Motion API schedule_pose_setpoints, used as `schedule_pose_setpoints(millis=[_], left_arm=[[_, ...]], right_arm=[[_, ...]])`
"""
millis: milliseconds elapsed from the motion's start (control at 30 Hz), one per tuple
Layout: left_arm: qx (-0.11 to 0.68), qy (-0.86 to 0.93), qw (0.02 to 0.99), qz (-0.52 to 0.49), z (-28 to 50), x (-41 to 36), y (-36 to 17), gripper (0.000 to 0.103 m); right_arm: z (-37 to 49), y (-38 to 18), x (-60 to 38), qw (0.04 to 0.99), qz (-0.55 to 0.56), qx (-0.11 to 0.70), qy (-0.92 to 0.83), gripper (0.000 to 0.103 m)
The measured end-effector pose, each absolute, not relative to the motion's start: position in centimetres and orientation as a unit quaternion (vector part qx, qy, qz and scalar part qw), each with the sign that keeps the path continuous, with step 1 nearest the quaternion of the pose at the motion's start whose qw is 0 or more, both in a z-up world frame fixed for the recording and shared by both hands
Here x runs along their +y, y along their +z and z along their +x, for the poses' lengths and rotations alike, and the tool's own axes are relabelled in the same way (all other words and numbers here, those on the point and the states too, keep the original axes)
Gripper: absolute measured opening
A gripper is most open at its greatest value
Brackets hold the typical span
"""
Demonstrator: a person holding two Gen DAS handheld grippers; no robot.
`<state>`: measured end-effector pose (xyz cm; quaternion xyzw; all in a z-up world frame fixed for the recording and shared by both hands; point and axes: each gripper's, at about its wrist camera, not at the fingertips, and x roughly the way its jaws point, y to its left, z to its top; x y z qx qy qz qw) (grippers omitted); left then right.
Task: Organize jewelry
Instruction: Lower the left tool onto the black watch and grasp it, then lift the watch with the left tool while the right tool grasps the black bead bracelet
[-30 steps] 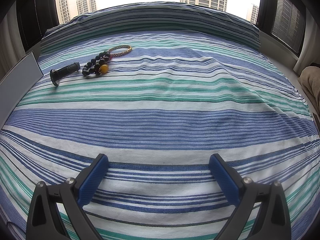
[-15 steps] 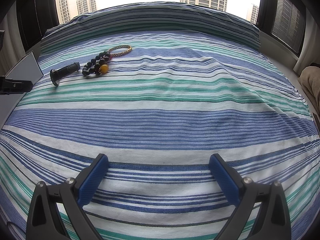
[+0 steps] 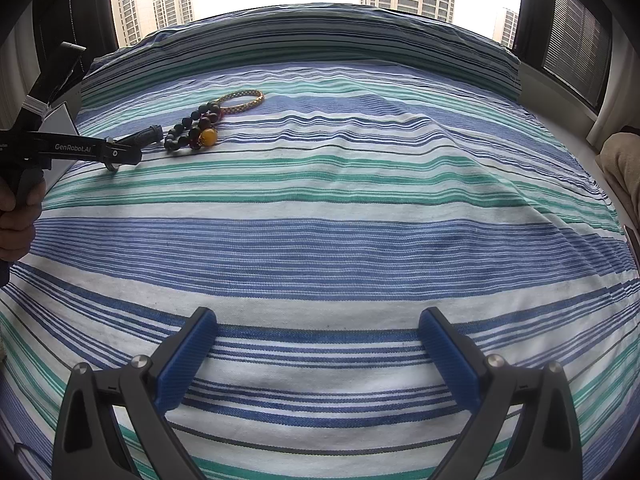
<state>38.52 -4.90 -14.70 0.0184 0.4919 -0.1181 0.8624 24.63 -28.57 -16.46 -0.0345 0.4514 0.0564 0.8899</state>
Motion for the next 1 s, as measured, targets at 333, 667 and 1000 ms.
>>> schedule_pose_setpoints(millis=[333, 667, 1000], left_arm=[[0.496, -0.065, 0.866, -0.016, 33.5, -2.3, -13.1, 0.046], [0.502, -0.025, 0.864, -0.025, 25.9, 1.6, -11.1, 0.046], [0.497, 0.023, 0.867, -0.036, 23.4, 4.3, -10.7, 0.046]], right_arm=[[24.6, -16.5, -28.6, 0.890, -0.034, 0.451, 0.056, 0.103], [26.3, -13.4, -28.4, 0.865, 0.025, 0.481, 0.138, 0.103], [41.6, -12.0, -22.8, 0.825, 0.115, 0.519, 0.191, 0.076]])
